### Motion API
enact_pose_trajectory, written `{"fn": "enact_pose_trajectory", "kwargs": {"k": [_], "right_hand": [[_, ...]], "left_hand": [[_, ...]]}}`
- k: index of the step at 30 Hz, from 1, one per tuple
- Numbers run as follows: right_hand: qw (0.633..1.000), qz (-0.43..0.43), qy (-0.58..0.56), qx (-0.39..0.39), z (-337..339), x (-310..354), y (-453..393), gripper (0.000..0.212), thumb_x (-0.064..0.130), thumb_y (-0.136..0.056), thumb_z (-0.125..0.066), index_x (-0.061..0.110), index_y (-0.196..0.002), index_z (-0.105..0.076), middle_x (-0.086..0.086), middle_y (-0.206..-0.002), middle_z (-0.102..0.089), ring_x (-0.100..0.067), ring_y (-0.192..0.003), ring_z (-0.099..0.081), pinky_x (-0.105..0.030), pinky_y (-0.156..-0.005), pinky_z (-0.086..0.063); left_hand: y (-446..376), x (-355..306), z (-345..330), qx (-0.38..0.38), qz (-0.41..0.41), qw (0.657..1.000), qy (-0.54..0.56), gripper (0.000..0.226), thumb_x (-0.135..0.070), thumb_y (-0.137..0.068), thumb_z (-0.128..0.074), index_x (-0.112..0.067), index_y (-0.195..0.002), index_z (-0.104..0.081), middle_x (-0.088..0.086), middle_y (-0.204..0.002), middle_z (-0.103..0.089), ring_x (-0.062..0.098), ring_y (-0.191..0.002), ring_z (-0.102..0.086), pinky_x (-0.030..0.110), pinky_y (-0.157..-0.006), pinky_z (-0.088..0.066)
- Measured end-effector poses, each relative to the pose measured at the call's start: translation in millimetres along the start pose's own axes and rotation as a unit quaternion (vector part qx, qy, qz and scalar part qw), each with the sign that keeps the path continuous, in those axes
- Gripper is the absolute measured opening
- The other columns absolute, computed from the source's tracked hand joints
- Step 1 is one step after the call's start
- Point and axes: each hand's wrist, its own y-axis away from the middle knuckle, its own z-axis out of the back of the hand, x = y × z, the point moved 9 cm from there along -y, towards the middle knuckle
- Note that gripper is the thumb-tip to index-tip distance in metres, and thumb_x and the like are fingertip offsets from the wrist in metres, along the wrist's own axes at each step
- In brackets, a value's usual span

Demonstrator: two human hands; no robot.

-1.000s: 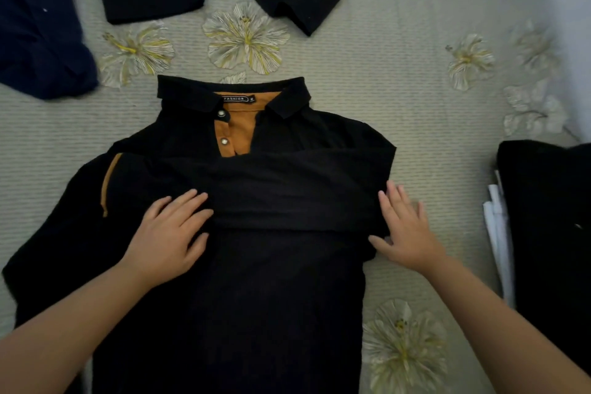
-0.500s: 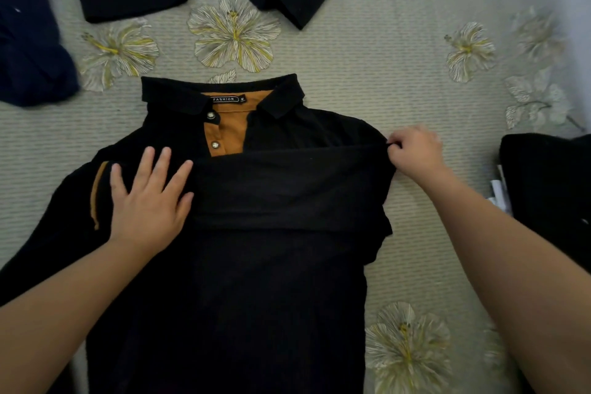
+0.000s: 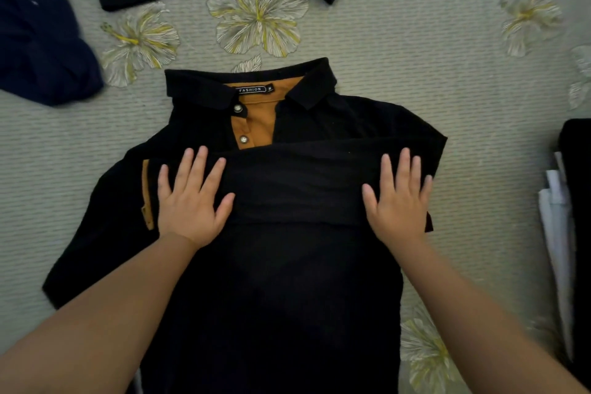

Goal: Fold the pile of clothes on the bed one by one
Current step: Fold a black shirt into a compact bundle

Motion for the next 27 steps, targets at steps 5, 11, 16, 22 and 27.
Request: {"fn": "enact_pose_trajectory", "kwargs": {"k": [5,11,16,22,27], "right_hand": [[1.000,0.000,-0.001,0.002,-8,-7,-1,0.073,0.050,-0.084,-0.023,0.004,-0.139,-0.034,-0.025,-0.148,-0.022,-0.041,-0.137,-0.018,-0.055,-0.109,-0.010],[1.000,0.001,0.019,-0.014,-6,-5,-1,0.077,0.053,-0.082,-0.016,0.006,-0.142,-0.029,-0.023,-0.150,-0.017,-0.039,-0.139,-0.013,-0.056,-0.110,-0.005],[0.994,-0.026,0.109,0.020,-8,-5,6,0.063,0.050,-0.093,-0.017,0.017,-0.146,-0.013,-0.015,-0.154,-0.004,-0.030,-0.142,0.000,-0.057,-0.109,0.009],[0.992,0.121,0.035,0.001,-7,83,62,0.057,0.029,-0.093,-0.042,0.016,-0.145,-0.022,-0.015,-0.153,-0.012,-0.030,-0.142,-0.005,-0.054,-0.110,0.004],[0.963,0.259,0.019,0.077,-41,160,142,0.053,0.028,-0.095,-0.039,0.016,-0.144,-0.024,-0.010,-0.154,-0.011,-0.026,-0.143,-0.002,-0.050,-0.112,0.001]], "left_hand": [[-1,2,-2,0.004,-0.006,1.000,-0.001,0.068,-0.049,-0.082,-0.023,-0.012,-0.137,-0.040,0.016,-0.148,-0.029,0.032,-0.138,-0.021,0.053,-0.109,-0.009],[-1,3,-5,-0.025,-0.018,1.000,-0.006,0.059,-0.040,-0.089,-0.044,-0.016,-0.141,-0.032,0.013,-0.152,-0.020,0.028,-0.141,-0.012,0.049,-0.111,-0.002],[-1,2,-7,-0.022,-0.027,0.999,-0.015,0.060,-0.042,-0.091,-0.036,-0.019,-0.145,-0.022,0.011,-0.154,-0.008,0.025,-0.142,0.000,0.048,-0.111,0.004],[86,-1,31,-0.143,-0.091,0.985,0.036,0.050,-0.026,-0.083,-0.046,0.004,-0.122,-0.052,0.025,-0.130,-0.050,0.042,-0.124,-0.042,0.058,-0.099,-0.019],[207,65,-15,-0.091,0.123,0.986,0.060,0.059,-0.010,-0.071,-0.073,0.011,-0.122,-0.050,0.033,-0.129,-0.046,0.051,-0.122,-0.038,0.067,-0.096,-0.025]]}}
